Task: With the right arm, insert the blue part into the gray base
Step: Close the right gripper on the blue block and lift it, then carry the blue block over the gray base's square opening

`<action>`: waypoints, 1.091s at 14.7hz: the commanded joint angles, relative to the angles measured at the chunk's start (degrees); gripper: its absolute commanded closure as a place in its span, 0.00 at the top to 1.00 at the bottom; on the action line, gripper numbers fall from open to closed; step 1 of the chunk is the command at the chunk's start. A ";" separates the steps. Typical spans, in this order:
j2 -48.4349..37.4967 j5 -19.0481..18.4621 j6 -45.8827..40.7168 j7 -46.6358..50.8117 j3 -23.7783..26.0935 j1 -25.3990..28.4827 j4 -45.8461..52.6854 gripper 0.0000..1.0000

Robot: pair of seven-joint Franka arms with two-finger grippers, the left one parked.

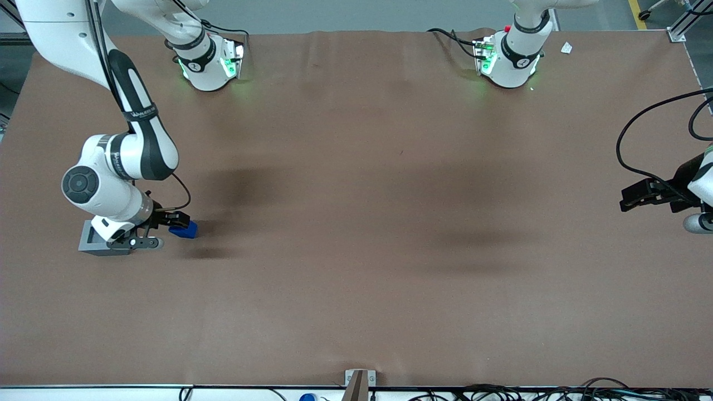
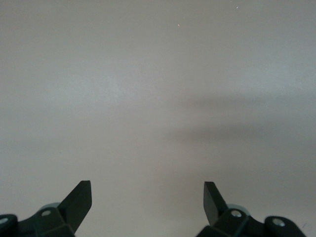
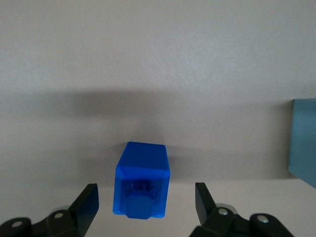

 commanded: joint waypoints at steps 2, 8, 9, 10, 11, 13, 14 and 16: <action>-0.04 0.34 0.61 2.65 0.41 0.07 -1.17 0.80; 0.75 0.34 0.78 2.65 0.41 0.16 -1.00 0.70; 1.10 0.34 0.70 2.65 0.41 0.16 -1.00 0.67; 1.19 0.42 0.70 2.65 0.41 0.16 -1.00 0.63; 1.28 0.34 0.70 2.65 0.50 0.16 -1.00 0.56; 1.45 0.34 0.87 2.65 0.50 0.33 -0.74 0.40; 1.54 0.34 0.78 2.65 0.50 0.42 -0.74 0.28; 1.37 0.34 0.70 2.65 0.50 0.68 -0.56 0.05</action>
